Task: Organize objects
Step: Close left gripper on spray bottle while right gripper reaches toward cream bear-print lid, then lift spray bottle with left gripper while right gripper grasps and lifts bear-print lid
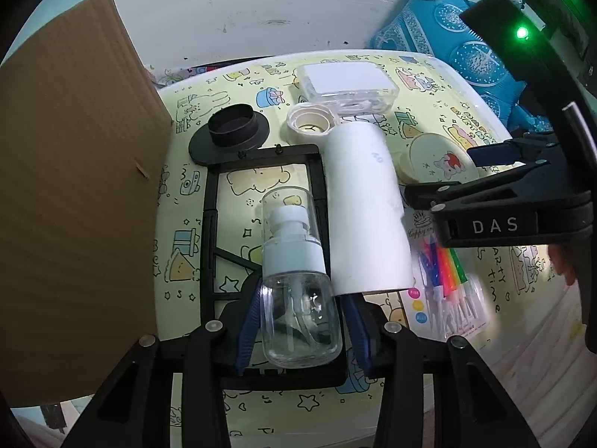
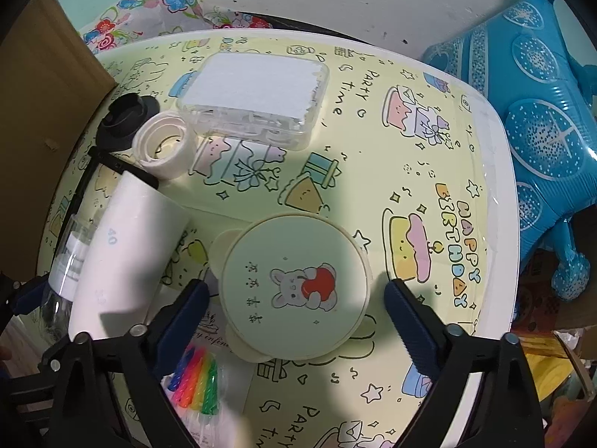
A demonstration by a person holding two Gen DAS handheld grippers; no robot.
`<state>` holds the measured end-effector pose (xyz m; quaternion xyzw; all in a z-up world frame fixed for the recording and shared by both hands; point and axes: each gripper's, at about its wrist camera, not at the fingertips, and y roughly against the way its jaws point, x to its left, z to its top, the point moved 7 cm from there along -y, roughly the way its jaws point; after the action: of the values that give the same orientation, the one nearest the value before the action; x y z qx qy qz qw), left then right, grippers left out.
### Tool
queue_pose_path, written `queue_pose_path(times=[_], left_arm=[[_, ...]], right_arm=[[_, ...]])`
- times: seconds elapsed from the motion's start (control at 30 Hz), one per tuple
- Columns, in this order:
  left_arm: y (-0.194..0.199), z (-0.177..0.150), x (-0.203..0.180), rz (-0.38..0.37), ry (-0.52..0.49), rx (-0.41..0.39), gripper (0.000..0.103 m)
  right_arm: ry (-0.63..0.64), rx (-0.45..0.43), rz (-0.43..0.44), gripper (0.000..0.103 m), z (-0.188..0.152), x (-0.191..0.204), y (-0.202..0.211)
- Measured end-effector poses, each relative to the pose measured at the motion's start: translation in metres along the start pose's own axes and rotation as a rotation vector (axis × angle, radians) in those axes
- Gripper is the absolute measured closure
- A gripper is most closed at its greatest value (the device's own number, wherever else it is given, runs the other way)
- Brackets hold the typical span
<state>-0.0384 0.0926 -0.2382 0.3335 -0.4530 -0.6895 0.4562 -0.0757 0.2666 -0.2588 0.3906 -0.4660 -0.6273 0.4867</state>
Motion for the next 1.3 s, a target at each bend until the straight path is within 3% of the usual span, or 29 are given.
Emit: queue_pose_path(times=[0.07, 0.43, 1.3], left_arm=[[-0.001, 0.001, 0.001, 0.001, 0.004, 0.003, 0.06], [0.0, 0.004, 0.009, 0.037, 0.022, -0.011, 0.061], [0.037, 0.002, 0.012, 0.037, 0.018, -0.05, 0.063]], right_arm=[[0.013, 0.001, -0.001, 0.023, -0.001, 0.002, 0.003], [0.06, -0.02, -0.062, 0.024, -0.014, 0.011, 0.016], [0.043, -0.08, -0.068, 0.024, -0.017, 0.013, 0.051]])
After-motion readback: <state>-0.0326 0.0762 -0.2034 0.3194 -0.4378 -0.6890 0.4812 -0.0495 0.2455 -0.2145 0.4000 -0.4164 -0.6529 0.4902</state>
